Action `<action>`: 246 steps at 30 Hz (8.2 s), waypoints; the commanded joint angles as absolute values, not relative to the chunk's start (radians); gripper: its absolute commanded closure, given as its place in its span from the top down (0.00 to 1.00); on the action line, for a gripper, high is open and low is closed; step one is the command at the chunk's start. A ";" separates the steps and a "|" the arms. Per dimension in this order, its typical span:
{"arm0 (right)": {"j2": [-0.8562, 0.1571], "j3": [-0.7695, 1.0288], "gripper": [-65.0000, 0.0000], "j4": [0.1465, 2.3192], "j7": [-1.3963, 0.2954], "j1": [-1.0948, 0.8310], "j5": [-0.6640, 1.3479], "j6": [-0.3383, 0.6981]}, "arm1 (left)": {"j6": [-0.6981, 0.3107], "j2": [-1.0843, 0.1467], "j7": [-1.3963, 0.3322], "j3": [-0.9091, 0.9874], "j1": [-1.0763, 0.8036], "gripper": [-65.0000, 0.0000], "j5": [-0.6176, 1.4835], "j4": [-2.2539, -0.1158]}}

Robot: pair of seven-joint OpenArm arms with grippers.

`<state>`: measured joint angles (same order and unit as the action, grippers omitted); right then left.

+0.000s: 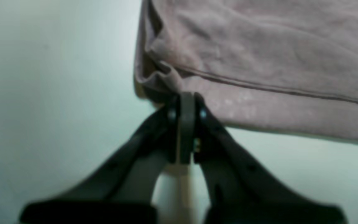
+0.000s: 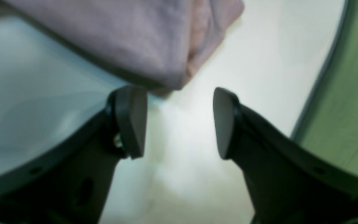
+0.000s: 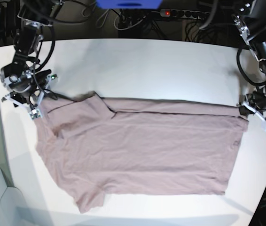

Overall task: Layout the t-shirt on the table in an organized manner, then fold the t-shirt properly
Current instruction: 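Lift the shirt edge with both grippers above the table, then drag the shirt toward the robot base with both grippers, laying it flat, then release the right gripper and move it along the shirt side toward the hem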

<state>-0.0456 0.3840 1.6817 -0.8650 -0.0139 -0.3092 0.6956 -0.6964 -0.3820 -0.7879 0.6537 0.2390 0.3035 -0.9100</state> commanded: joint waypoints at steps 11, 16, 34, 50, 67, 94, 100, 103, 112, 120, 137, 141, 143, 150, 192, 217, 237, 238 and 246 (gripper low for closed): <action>-0.051 0.380 0.56 1.690 -0.849 0.012 -0.305 0.698 | -0.698 -0.403 -0.777 0.659 0.260 0.00 0.320 -0.931; -0.050 0.380 0.53 1.656 -0.846 0.021 -0.305 0.698 | -0.698 -0.403 -0.776 0.659 0.260 0.00 0.320 -0.931; -0.054 0.380 0.00 1.655 -0.808 0.045 -0.305 0.698 | -0.698 -0.403 -0.843 0.661 0.193 0.00 0.449 -1.158; -0.094 0.369 0.00 1.768 -0.820 0.061 -0.309 0.698 | -0.698 -0.410 -0.921 0.725 0.202 0.00 0.449 -1.251; -0.186 0.222 0.00 1.742 -0.937 0.222 -0.309 0.698 | -0.698 -0.403 -0.969 0.674 0.383 0.00 0.355 -1.248; -0.166 0.223 0.00 1.940 -0.900 -0.320 -0.309 0.698 | -0.698 -0.401 -1.032 0.788 -0.088 0.00 0.492 -1.419; -0.162 0.225 0.00 1.971 -0.885 -0.389 -0.309 0.698 | -0.698 -0.380 -1.032 0.788 -0.136 0.00 0.486 -1.425; -0.148 0.243 0.00 1.971 -0.885 -0.389 -0.309 0.698 | -0.698 -0.377 -1.032 0.788 -0.159 0.00 0.484 -1.425; -0.134 0.331 0.00 1.969 -0.885 -0.383 -0.309 0.698 | -0.698 -0.377 -1.032 0.788 -0.211 0.01 0.490 -1.425; -0.134 0.329 0.00 1.969 -0.885 -0.389 -0.309 0.698 | -0.698 -0.375 -1.032 0.788 -0.225 0.01 0.490 -1.425; -0.134 0.331 0.52 2.017 -0.886 -0.417 -0.309 0.698 | -0.698 -0.371 -1.033 0.840 -0.245 0.37 0.492 -1.480; -0.134 0.387 0.52 2.015 -0.886 -0.409 -0.309 0.698 | -0.698 -0.360 -1.033 0.894 -0.240 0.37 0.492 -1.526; -0.134 0.421 0.52 2.015 -0.886 -0.403 -0.309 0.698 | -0.698 -0.360 -1.033 0.921 -0.236 0.37 0.492 -1.537; -0.137 0.483 0.52 2.009 -0.888 -0.226 -0.309 0.698 | -0.698 -0.366 -1.033 0.986 -0.087 0.37 0.481 -1.526; -0.232 0.409 0.56 0.591 -0.272 0.727 -0.306 0.627 | -0.698 -0.364 -1.021 0.803 0.239 0.63 0.191 -1.371; -0.206 0.407 0.00 0.590 -0.277 0.641 -0.306 0.529 | -0.698 -0.367 -0.796 0.800 0.539 0.63 -0.045 -0.970; -0.213 0.407 0.00 0.590 -0.280 0.639 -0.306 0.530 | -0.698 -0.372 -0.231 0.800 0.771 0.63 -0.320 -0.341; -0.213 0.407 0.00 0.590 -0.280 0.639 -0.306 0.530 | -0.698 -0.374 -0.231 0.799 0.771 0.63 -0.320 -0.343; -0.220 0.409 0.00 0.590 -0.280 0.638 -0.308 0.530 | -0.564 -0.415 -0.229 0.799 0.745 0.63 -0.321 -0.334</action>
<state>-0.2089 0.4080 0.5774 -0.2867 0.6106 -0.3069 0.5331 -0.5514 -0.4129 -0.2493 0.7998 0.7143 -0.3336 -0.3214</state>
